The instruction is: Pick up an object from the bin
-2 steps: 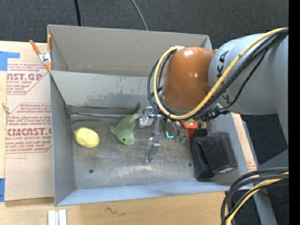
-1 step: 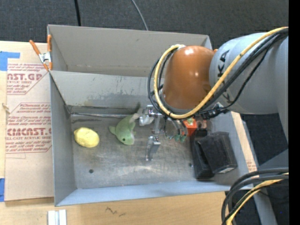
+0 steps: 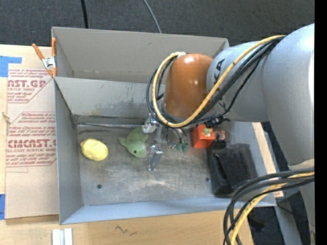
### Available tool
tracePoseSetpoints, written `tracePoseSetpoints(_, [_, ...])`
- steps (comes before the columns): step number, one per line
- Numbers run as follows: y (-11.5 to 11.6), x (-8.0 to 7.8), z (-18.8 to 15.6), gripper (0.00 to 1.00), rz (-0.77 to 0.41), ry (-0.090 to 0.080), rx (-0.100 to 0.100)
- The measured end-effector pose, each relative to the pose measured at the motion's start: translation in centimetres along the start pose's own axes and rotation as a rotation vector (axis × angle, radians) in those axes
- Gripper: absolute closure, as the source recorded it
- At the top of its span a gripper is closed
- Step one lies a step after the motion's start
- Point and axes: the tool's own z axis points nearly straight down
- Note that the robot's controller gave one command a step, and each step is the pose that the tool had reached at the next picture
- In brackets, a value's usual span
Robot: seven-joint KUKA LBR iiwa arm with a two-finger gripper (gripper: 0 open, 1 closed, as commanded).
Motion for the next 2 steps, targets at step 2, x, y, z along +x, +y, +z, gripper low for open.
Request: tracePoseSetpoints(2, [0.4, -2.0, 0.6, 0.0, 0.149, 0.007, 0.001])
